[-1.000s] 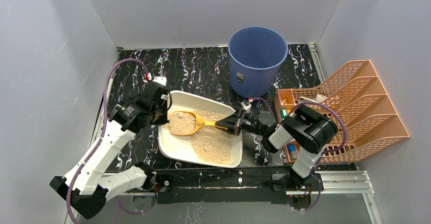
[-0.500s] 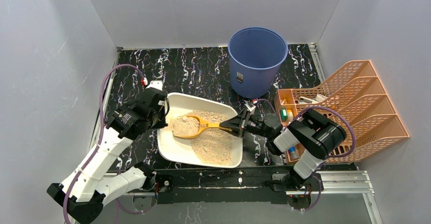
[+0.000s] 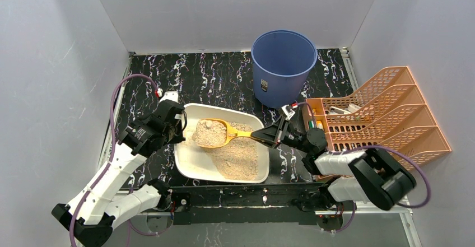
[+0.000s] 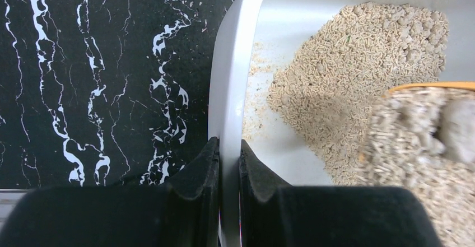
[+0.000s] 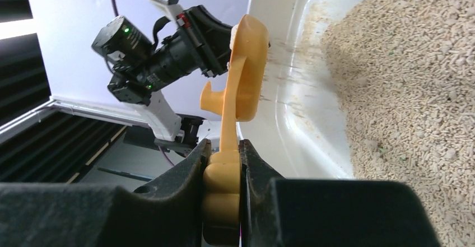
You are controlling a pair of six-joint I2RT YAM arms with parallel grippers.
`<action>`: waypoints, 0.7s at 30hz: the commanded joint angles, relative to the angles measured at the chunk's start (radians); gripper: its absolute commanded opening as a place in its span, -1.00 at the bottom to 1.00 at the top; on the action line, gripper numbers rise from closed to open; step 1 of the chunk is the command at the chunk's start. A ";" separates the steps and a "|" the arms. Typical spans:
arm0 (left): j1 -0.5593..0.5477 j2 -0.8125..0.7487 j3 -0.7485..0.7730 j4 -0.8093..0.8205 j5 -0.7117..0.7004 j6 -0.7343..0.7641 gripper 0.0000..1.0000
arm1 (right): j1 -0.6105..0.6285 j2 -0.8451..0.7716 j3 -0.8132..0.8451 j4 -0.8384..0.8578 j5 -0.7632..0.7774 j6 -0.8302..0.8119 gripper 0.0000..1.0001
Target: Clean the litter box
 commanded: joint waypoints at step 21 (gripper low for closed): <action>-0.004 -0.021 0.007 0.188 0.054 -0.061 -1.00 | -0.141 -0.399 0.034 -0.343 -0.042 -0.067 -0.97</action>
